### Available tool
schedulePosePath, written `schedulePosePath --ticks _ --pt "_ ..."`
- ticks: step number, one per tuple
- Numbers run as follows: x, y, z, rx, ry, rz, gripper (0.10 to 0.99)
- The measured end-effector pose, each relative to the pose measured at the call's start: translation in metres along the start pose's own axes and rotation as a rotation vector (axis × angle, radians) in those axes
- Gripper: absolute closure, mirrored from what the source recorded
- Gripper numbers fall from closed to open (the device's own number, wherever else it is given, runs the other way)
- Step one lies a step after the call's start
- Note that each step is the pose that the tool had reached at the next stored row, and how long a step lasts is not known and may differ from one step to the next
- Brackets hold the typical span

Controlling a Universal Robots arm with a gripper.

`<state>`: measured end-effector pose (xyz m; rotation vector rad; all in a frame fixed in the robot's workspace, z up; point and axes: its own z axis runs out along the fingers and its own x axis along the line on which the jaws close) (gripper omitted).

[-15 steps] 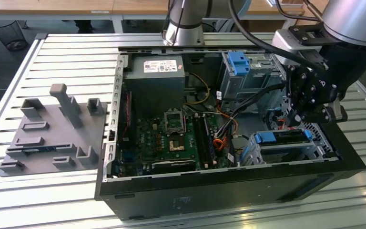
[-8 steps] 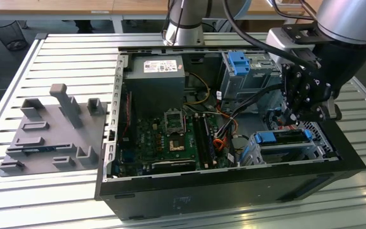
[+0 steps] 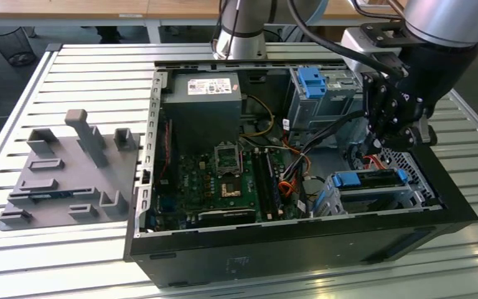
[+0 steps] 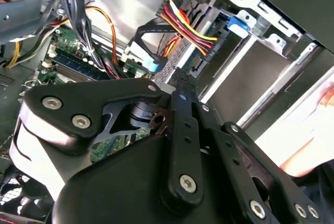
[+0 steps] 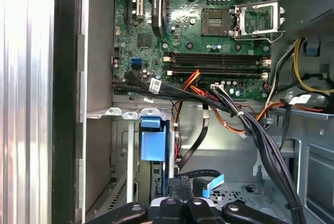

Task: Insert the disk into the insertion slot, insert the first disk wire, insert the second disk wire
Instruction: 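Insert the second disk wire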

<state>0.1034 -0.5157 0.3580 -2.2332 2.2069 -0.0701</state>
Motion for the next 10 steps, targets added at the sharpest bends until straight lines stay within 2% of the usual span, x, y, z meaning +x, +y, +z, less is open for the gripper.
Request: schedulePosePath --ticks 10 --pt "-0.0100 0.0055 -0.0035 0.000 -0.0001 0.000 0.980"
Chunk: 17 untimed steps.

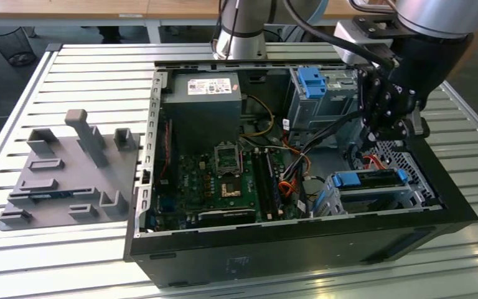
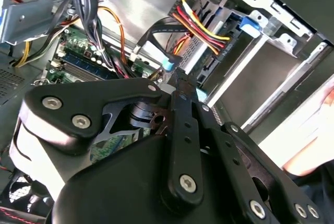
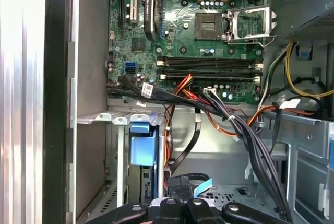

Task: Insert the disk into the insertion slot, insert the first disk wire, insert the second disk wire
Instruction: 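Insert the second disk wire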

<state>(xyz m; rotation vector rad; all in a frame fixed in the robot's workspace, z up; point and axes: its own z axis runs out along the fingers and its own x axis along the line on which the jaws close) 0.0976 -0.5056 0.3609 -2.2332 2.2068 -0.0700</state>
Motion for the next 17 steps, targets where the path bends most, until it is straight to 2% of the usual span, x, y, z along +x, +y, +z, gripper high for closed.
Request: schedulePosePath --ticks 9,10,11,16,17 --pt "-0.0070 0.0007 0.0000 0.000 0.0020 0.000 0.973" --pt "-0.0082 0.0007 0.0002 0.000 0.0047 0.000 0.973" --pt "-0.0092 0.0008 0.0005 0.000 0.0078 0.000 0.914" --pt "-0.0122 0.0008 0.0025 0.000 0.0216 0.000 0.906" --pt "-0.0123 0.0008 0.0030 0.000 0.0243 0.000 0.839"
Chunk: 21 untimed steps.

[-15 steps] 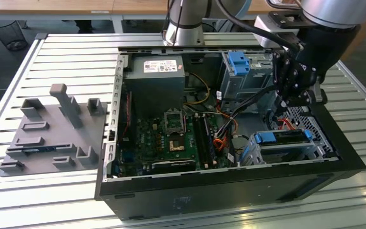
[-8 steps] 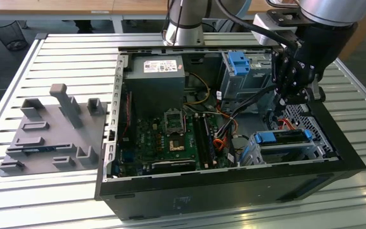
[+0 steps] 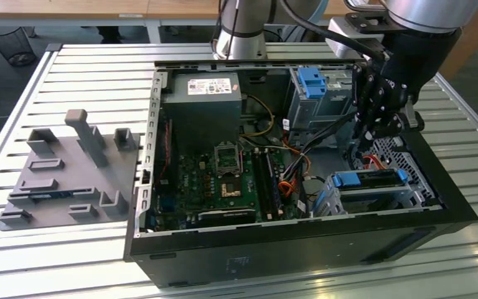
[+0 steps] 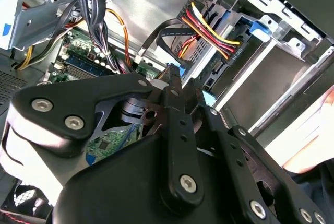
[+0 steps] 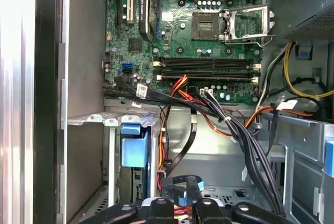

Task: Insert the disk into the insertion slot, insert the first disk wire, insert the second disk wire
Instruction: 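Insert the second disk wire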

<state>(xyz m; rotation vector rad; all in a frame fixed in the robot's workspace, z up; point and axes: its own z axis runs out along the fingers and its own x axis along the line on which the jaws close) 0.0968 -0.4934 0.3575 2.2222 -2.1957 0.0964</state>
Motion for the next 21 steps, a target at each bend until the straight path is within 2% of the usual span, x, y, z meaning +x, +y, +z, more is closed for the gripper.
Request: schedulePosePath --ticks 5,12,21 --pt "-0.0009 0.0001 0.0026 0.000 0.0096 0.001 0.839" --pt "-0.0016 0.0002 0.0071 0.000 0.0188 0.002 0.839" --pt "-0.0028 0.0001 0.0126 -0.001 0.0391 0.004 0.855"
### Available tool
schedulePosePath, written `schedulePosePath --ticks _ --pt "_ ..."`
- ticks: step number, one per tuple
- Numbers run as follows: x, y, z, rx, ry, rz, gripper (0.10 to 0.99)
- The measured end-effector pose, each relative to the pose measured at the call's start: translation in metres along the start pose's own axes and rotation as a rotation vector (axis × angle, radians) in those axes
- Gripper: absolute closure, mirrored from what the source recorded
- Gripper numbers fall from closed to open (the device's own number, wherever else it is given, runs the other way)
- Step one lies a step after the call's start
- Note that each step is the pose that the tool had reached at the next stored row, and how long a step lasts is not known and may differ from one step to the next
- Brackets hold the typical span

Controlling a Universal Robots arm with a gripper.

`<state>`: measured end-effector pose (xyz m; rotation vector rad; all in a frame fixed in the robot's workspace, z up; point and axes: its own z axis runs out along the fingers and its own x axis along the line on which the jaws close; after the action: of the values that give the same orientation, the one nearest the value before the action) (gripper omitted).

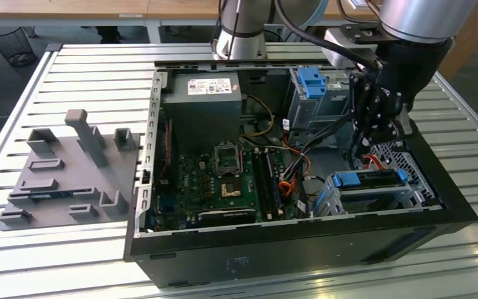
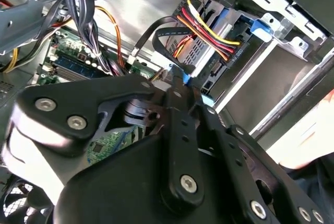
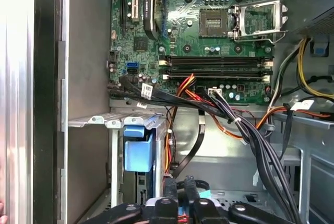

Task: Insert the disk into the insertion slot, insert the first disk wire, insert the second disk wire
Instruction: 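Insert the second disk wire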

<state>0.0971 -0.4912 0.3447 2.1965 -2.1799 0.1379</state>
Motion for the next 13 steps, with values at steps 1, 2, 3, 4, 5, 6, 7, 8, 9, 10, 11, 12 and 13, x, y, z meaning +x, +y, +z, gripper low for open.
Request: schedulePosePath --ticks 1,2,3,4,5,6,7,8,9,10,11,12,13 --pt "-0.0002 -0.0001 0.0006 0.000 0.0020 0.000 0.922" --pt "-0.0004 -0.0001 0.0010 0.000 0.0029 0.000 0.937" --pt "-0.0005 -0.0002 0.0013 0.000 0.0030 0.000 0.937" --pt "-0.0006 -0.0002 0.0017 0.000 0.0031 0.000 0.937" --pt "-0.0005 -0.0003 0.0019 0.000 0.0004 0.000 0.937" --pt "-0.0006 -0.0003 0.0022 0.000 -0.0100 0.000 0.937" --pt "-0.0006 -0.0003 0.0023 0.000 -0.0262 0.001 0.937" --pt "-0.0006 -0.0003 0.0024 0.000 -0.0440 0.001 0.937" --pt "-0.0007 -0.0003 0.0027 0.000 -0.0623 0.002 0.937" --pt "-0.0007 -0.0003 0.0029 0.000 -0.0785 0.003 0.937" --pt "-0.0007 -0.0003 0.0032 0.001 -0.0893 0.003 0.937" --pt "-0.0007 -0.0002 0.0037 0.001 -0.0929 0.003 0.937" --pt "-0.0008 -0.0003 0.0039 0.001 -0.0929 0.003 0.937"
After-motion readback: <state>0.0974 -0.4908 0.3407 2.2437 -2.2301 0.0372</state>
